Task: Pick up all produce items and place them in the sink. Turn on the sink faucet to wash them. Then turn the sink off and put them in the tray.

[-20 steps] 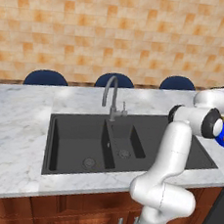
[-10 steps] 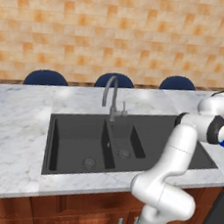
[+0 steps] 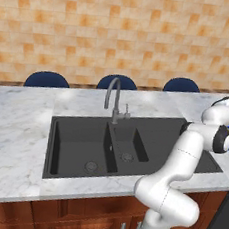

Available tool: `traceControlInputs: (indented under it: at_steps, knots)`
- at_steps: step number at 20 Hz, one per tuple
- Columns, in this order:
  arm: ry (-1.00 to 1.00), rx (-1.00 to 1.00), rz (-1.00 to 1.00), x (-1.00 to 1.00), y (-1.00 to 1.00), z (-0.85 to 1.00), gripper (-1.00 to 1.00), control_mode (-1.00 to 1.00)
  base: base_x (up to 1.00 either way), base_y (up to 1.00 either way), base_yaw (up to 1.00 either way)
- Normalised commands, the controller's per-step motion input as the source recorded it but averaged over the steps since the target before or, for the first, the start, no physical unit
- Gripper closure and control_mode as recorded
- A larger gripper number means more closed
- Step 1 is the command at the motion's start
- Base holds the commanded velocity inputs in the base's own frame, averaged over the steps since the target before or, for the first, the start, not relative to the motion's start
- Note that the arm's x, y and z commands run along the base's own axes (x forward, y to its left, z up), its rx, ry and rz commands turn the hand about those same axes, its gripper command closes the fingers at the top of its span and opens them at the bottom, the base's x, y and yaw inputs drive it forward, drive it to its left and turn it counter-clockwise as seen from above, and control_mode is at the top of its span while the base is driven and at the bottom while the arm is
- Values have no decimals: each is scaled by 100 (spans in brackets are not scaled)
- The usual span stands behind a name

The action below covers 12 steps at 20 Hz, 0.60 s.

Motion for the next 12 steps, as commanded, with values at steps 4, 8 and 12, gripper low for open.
traceControlInputs:
  at_steps: [4,8,12]
  knots:
    - [1,0,-3,33,-10,-28,100,-100,0,0,0]
    - [1,0,-1,35,-14,-22,100,-100,0,0,0]
    - [0,0,0,20,-11,-15,100,-100,0,0,0]
